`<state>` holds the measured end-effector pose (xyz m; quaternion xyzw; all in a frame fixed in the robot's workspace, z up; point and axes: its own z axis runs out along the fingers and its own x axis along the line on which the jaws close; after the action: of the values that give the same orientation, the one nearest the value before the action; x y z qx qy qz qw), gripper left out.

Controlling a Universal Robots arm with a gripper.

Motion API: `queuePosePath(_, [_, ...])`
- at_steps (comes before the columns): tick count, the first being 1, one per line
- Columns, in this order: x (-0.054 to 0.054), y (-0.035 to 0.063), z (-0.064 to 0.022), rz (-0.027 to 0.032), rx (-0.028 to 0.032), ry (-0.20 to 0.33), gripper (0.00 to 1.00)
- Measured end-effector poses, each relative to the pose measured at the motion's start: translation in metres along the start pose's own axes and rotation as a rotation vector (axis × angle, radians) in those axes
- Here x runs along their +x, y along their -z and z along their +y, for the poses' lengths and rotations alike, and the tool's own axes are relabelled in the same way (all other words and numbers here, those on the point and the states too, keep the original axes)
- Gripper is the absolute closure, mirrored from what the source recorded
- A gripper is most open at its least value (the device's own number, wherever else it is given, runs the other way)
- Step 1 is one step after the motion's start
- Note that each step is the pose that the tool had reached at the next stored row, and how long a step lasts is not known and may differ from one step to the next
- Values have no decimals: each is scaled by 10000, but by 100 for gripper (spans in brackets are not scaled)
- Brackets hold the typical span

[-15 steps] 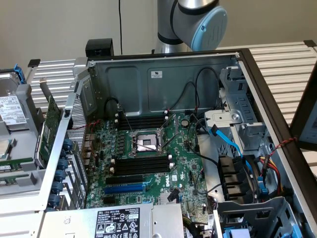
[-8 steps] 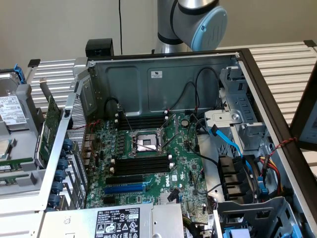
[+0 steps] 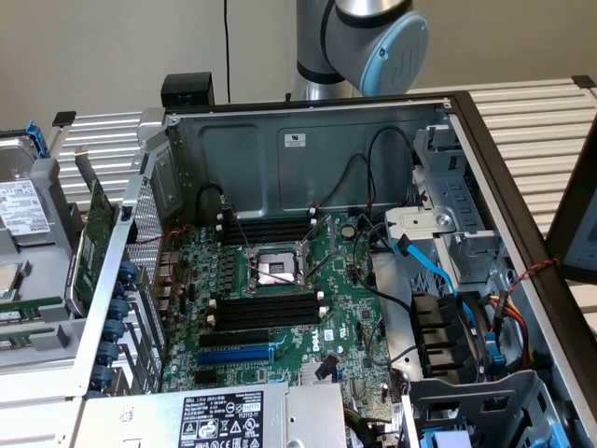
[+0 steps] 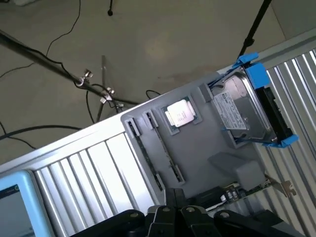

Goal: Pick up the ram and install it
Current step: 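Pick up the ram and move it above insertion slot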

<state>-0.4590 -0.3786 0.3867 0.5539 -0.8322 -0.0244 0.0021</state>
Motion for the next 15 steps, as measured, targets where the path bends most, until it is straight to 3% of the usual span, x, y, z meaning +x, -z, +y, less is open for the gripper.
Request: queuePosePath(15, [0,-5,0,118,-60,2727,89])
